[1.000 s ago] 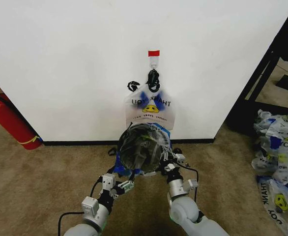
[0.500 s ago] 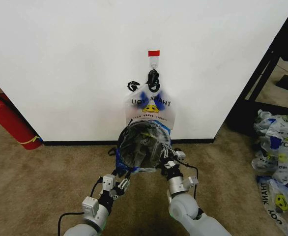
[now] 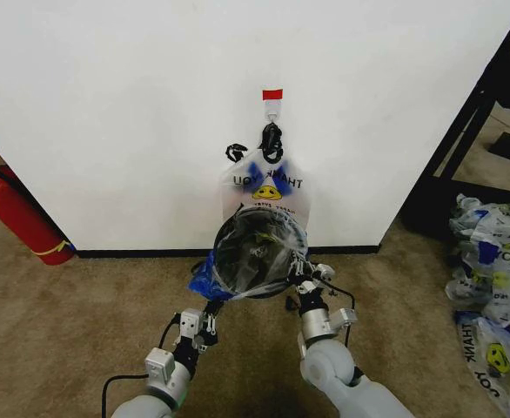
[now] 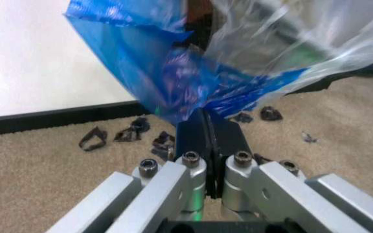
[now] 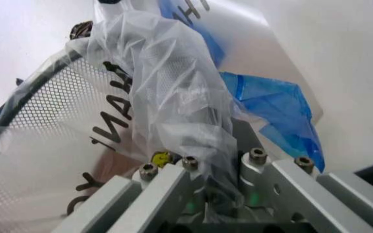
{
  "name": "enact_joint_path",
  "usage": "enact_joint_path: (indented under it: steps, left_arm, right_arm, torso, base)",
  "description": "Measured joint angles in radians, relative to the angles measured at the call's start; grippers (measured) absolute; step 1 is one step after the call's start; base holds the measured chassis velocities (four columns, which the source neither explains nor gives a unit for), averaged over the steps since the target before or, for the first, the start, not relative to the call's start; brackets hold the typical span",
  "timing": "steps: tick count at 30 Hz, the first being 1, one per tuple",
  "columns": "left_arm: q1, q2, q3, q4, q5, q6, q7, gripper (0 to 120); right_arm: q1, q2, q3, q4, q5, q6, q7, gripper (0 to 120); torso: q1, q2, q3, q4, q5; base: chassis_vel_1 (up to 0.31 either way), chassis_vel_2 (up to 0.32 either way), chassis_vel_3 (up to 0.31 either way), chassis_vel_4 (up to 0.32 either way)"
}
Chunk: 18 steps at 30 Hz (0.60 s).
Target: Pick up the garbage bag from the wall and place it over the trash bin.
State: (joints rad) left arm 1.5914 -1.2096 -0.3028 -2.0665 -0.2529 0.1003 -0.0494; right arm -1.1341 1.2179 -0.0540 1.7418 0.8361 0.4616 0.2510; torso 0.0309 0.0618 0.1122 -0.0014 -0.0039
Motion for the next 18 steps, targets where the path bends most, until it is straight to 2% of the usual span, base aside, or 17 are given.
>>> enact_joint_path:
  steps: [11,16,18]
  left_arm:
    - [-0.027,-0.017,0.003,0.039,0.036,-0.015,-0.022,0]
    - [0.014,-0.009,0.002,0.019,0.036,-0.018,-0.023,0]
    - [0.046,-0.003,0.01,0.001,0.001,-0.019,-0.012,0]
  right_arm:
    - [-0.027,0.007,-0.01,0.04,0.077,-0.002,-0.038,0]
    - [-0.02,0.016,-0.005,0.013,0.068,0.026,-0.069,0]
    - [-0.008,0.023,0.002,-0.004,0.067,0.044,-0.082,0]
  torso:
    - [0.0,0.0,0.0,-0.0001,0.0]
    - [0.0,0.0,0.0,0.0,0.0]
    - [0.0,0.0,0.0,0.0001,0.0001]
  base:
    - [0.0,0.0,0.0,0.0]
    - [0.0,0.0,0.0,0.0]
    - [0.0,0.0,0.0,0.0]
